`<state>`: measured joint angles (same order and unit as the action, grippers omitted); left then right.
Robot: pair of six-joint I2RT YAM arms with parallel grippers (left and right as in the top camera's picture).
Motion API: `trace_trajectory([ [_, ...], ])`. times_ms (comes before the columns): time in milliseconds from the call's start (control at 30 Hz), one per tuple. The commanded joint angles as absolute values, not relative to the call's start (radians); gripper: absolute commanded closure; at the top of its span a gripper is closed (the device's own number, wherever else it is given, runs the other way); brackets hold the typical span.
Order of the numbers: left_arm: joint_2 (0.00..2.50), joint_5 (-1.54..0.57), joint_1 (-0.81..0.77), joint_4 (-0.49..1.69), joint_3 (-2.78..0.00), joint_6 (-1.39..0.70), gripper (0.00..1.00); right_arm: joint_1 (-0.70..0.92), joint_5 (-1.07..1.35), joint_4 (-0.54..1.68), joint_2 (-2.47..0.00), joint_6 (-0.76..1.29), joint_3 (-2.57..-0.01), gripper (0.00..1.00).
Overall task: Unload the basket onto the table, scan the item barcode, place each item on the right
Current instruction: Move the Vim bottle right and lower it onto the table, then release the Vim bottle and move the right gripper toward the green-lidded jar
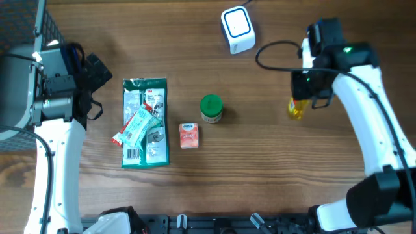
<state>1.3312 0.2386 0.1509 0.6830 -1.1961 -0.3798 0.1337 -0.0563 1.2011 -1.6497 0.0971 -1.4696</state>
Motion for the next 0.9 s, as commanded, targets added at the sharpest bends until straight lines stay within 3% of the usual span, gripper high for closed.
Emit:
trace_trajectory([
  [0, 1.330, 0.244, 0.155, 0.682, -1.200, -0.371, 0.00, 0.129, -0.154, 1.129, -1.645, 0.160, -1.363, 0.95],
  [100, 1.330, 0.244, 0.155, 0.682, -1.200, -0.371, 0.00, 0.129, -0.189, 1.077, -1.645, 0.159, -1.316, 0.95],
  [367, 1.330, 0.244, 0.155, 0.682, -1.200, -0.371, 0.00, 0.128, -0.191, 1.027, -1.645, 0.168, -1.296, 0.80],
  [700, 1.330, 0.244, 0.155, 0.682, -1.200, -0.371, 0.00, 0.128, -0.191, 0.940, -1.645, 0.167, -1.209, 0.78],
  [767, 1.330, 0.244, 0.155, 0.682, -1.200, -0.371, 0.00, 0.128, -0.191, 0.941, -1.645, 0.165, -1.209, 0.45],
  [867, 1.330, 0.244, 0.155, 0.682, -1.200, -0.371, 0.00, 0.128, -0.191, 0.955, -1.645, 0.157, -1.209, 0.27],
])
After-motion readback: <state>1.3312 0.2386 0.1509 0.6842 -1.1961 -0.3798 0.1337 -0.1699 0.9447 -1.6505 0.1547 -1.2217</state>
